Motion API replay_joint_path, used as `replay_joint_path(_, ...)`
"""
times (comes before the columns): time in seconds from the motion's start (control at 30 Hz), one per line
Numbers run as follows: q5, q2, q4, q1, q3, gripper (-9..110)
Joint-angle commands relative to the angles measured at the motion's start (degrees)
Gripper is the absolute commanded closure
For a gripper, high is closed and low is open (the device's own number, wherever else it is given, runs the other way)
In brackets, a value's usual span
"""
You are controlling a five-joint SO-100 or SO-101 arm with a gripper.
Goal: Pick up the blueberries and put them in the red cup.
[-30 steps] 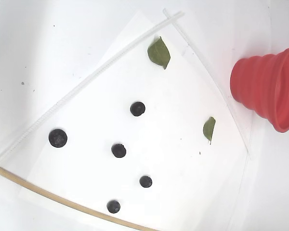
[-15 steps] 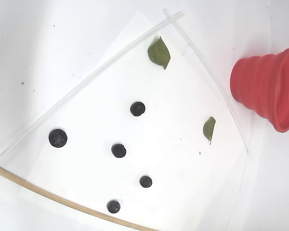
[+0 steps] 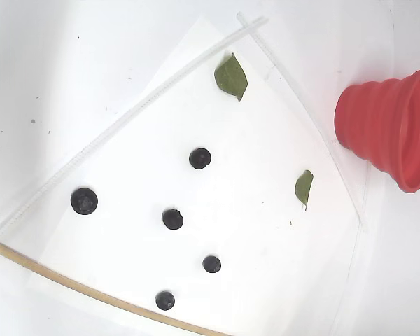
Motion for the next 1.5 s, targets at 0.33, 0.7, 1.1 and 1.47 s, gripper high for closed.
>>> replay_joint_path(0.33,-8.35,-12.66,-9.93,1.23,-3.08,84)
replay_joint_path(0.7,-28.13,-15.64,-9.14,2.64,2.02,84)
replay_joint_path(1.1,-48.60,-18.28,-11.87,6.06,8.35,83)
replay_joint_path(1.47,-61.96,-21.97,-17.14,8.44,14.50,83)
